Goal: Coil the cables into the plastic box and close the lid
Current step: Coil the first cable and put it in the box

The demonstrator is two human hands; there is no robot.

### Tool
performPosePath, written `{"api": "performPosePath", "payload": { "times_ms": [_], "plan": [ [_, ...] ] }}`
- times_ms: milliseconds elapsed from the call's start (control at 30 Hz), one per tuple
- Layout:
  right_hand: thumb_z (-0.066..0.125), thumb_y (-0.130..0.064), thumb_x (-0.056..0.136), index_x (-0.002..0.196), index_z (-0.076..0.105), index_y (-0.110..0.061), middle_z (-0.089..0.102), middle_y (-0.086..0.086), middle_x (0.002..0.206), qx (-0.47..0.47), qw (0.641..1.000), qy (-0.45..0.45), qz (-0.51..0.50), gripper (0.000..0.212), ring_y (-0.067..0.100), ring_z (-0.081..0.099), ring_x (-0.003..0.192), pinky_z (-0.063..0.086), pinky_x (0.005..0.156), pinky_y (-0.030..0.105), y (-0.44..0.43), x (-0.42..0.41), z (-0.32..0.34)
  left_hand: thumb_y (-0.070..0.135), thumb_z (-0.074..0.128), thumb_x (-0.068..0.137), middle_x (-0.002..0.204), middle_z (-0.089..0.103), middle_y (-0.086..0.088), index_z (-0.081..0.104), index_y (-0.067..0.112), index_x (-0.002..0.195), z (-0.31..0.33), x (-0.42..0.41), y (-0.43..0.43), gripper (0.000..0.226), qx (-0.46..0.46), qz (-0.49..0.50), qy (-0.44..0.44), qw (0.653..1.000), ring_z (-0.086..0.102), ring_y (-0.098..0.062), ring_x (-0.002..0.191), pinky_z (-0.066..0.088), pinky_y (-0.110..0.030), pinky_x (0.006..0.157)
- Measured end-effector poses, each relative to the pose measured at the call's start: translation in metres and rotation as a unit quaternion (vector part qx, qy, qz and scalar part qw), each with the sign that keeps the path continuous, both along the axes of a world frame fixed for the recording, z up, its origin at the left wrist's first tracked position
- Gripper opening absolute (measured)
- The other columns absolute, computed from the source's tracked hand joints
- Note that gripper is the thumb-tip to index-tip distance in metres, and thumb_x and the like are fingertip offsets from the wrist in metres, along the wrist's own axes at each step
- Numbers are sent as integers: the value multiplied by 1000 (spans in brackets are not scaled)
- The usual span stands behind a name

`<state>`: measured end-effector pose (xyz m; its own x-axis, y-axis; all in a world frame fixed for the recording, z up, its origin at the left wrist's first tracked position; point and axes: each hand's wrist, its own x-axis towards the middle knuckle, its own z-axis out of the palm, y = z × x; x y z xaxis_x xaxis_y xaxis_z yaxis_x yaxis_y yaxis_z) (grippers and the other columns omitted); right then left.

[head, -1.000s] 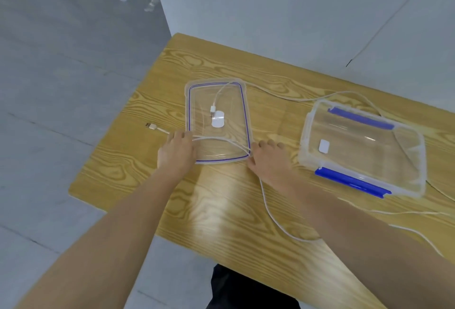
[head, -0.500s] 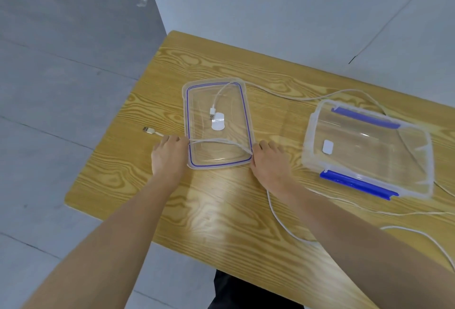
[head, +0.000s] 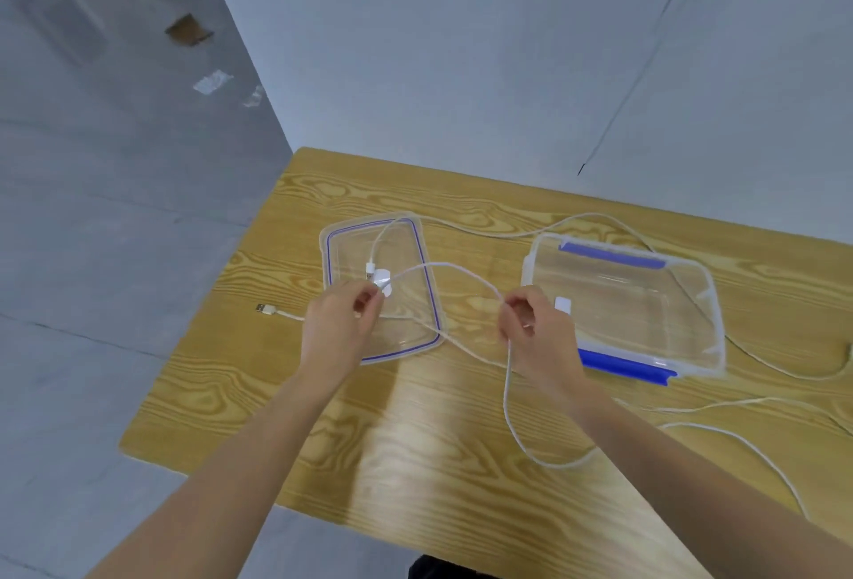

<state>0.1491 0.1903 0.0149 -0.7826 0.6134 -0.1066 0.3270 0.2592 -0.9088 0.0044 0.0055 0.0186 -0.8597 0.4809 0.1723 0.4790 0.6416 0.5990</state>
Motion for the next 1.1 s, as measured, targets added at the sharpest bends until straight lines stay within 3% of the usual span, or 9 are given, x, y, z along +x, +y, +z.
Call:
{"api": "performPosePath", "payload": {
  "times_ms": [67, 167, 233, 433, 567, 733, 867, 1000, 1100],
  "plan": [
    [51, -6, 94, 91, 57, -18, 62, 5, 67, -22, 999, 36, -26, 14, 7, 56, 57, 46, 59, 14, 8, 11, 17, 17, 64, 87, 75, 69, -3, 70, 8, 83, 19, 8, 15, 12, 25, -13, 0, 1000, 62, -17, 66, 44, -23, 63],
    [52, -5, 93, 91, 64, -13, 63, 4, 68, -50, 995, 72, -47, 14, 14, 57, 58, 51, 65, 30, 22, 27, 43, 17, 61, 89, 74, 68, 2, 71, 10, 85, 50, 21, 37, 12, 53, -15, -27, 998, 58, -2, 64, 37, -11, 63],
    [53, -5, 93, 87, 66, -16, 62, 5, 68, -75, 993, 86, -39, 18, 14, 58, 60, 52, 66, 30, 31, 41, 58, 17, 60, 90, 71, 64, 8, 69, 12, 83, 69, 30, 49, 12, 85, -18, -59, 994, 58, 6, 63, 38, -5, 63],
    [52, -5, 94, 95, 68, -1, 64, 11, 72, -156, 983, 86, -32, 16, 18, 62, 65, 55, 70, 31, 52, 80, 74, 13, 62, 87, 62, 66, 4, 69, 14, 68, 101, 57, 81, 20, 198, -15, -219, 955, 57, -7, 62, 42, -24, 64],
    [44, -11, 98, 100, 61, -5, 59, 13, 72, -200, 968, 141, -60, 18, 26, 62, 62, 56, 64, 34, 52, 96, 84, 13, 59, 90, 61, 67, 4, 69, 9, 82, 112, 90, 99, 14, 255, -18, -395, 882, 59, -13, 69, 42, -24, 68],
    [40, -13, 100, 109, 62, -12, 53, 1, 66, -232, 947, 203, -89, 25, 17, 47, 56, 43, 56, 28, 48, 106, 87, 11, 59, 89, 73, 68, -5, 66, 9, 79, 116, 124, 120, 13, 312, -5, -571, 760, 57, -15, 70, 37, -25, 61],
    [45, -13, 95, 110, 65, -19, 55, 3, 67, -261, 924, 262, -102, 25, 15, 49, 62, 43, 61, 27, 46, 110, 100, 8, 60, 88, 78, 65, -10, 61, 7, 86, 120, 150, 132, 3, 333, -23, -619, 711, 56, -13, 63, 43, -23, 59],
    [62, -34, 75, 85, 76, -19, 64, -3, 67, -265, 913, 291, -105, 23, 16, 54, 64, 51, 69, 26, 44, 115, 113, 5, 57, 88, 74, 63, -13, 56, 4, 87, 128, 166, 142, 2, 352, -45, -650, 672, 63, -15, 61, 52, -23, 58],
    [60, -25, 75, 82, 76, -19, 74, -5, 80, -274, 900, 309, -137, 18, 12, 65, 73, 55, 72, 24, 48, 118, 115, 1, 58, 86, 76, 66, -16, 56, 3, 86, 135, 170, 148, 3, 377, -39, -676, 632, 67, -19, 65, 56, -23, 60]
  ]
}}
